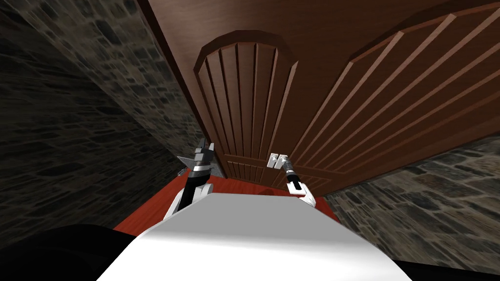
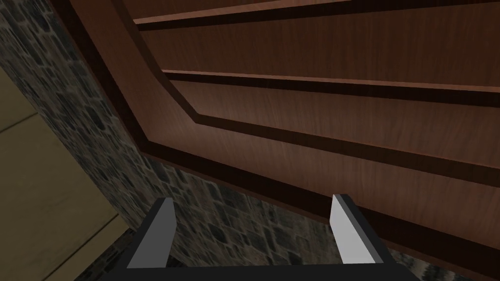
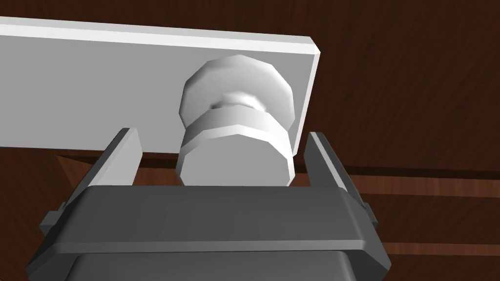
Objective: Pull the door open
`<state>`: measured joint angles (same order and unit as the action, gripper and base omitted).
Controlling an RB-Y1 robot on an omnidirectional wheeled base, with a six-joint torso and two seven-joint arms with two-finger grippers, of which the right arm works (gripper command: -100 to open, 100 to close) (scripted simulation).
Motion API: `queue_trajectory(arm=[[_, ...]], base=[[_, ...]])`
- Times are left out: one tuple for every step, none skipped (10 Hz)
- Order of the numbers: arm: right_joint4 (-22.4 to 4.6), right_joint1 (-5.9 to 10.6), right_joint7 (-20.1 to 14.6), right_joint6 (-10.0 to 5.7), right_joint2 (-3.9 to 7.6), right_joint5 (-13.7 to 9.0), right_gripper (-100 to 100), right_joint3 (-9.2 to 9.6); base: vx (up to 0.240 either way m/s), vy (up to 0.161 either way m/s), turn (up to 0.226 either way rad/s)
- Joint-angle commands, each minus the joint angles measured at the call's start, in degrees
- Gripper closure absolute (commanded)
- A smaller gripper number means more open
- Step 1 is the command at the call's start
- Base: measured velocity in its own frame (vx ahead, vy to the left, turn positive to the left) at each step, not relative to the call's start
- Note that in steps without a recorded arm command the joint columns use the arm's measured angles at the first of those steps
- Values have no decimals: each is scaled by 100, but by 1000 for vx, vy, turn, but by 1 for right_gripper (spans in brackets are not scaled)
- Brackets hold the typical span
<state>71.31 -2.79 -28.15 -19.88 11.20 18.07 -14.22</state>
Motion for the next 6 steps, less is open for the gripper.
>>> queue_trajectory(arm=[[4, -14, -4, 20, 10, -1, 100, -10], [4, -14, -4, 20, 10, -1, 100, -10], [4, -14, -4, 20, 10, -1, 100, -10], [4, -14, -4, 20, 10, -1, 100, -10], [4, -14, -4, 20, 10, -1, 100, -10], [4, -14, -4, 20, 10, -1, 100, -10]], base=[[-6, -9, -39], [-34, -19, 9], [-32, -14, 24], [-20, -6, 7], [-9, 1, -4], [0, 0, 0]])
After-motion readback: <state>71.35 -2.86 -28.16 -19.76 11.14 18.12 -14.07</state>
